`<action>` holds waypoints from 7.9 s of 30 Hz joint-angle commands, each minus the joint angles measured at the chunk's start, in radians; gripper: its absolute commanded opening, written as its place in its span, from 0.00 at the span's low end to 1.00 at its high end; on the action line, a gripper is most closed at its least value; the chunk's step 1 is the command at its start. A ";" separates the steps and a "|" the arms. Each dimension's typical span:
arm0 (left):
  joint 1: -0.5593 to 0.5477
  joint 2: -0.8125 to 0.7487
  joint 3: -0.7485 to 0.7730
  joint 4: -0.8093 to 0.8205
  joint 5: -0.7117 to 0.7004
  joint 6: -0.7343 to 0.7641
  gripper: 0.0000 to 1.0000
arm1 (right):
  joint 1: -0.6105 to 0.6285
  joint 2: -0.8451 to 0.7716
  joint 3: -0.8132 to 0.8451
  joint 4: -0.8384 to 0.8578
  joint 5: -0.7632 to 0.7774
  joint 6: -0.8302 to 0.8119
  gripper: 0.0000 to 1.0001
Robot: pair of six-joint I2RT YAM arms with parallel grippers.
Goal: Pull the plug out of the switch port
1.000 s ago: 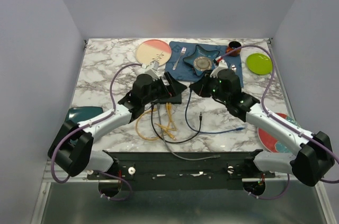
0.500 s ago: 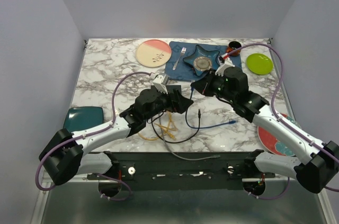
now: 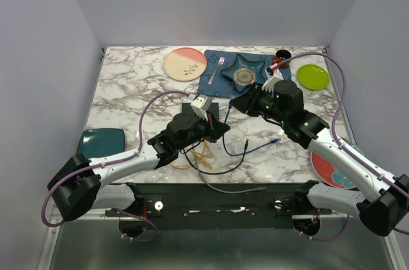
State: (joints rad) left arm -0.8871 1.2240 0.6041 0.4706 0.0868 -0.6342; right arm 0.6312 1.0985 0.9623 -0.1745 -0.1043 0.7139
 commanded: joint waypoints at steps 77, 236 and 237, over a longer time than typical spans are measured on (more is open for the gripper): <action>0.554 0.377 0.217 -0.455 -0.002 -0.285 0.73 | 0.002 0.552 -0.215 0.532 -0.256 0.169 0.60; 0.389 0.014 0.183 -0.259 -0.088 -0.222 0.99 | -0.102 -0.166 -0.297 0.011 -0.041 -0.218 0.01; 0.387 -0.004 0.163 -0.248 -0.088 -0.214 0.99 | -0.102 -0.187 -0.274 -0.052 -0.066 -0.234 0.01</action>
State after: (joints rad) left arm -0.5034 1.3087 0.8150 0.1669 0.0364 -0.9184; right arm 0.5346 0.9863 0.6064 0.0013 -0.1368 0.6174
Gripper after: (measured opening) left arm 0.958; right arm 0.156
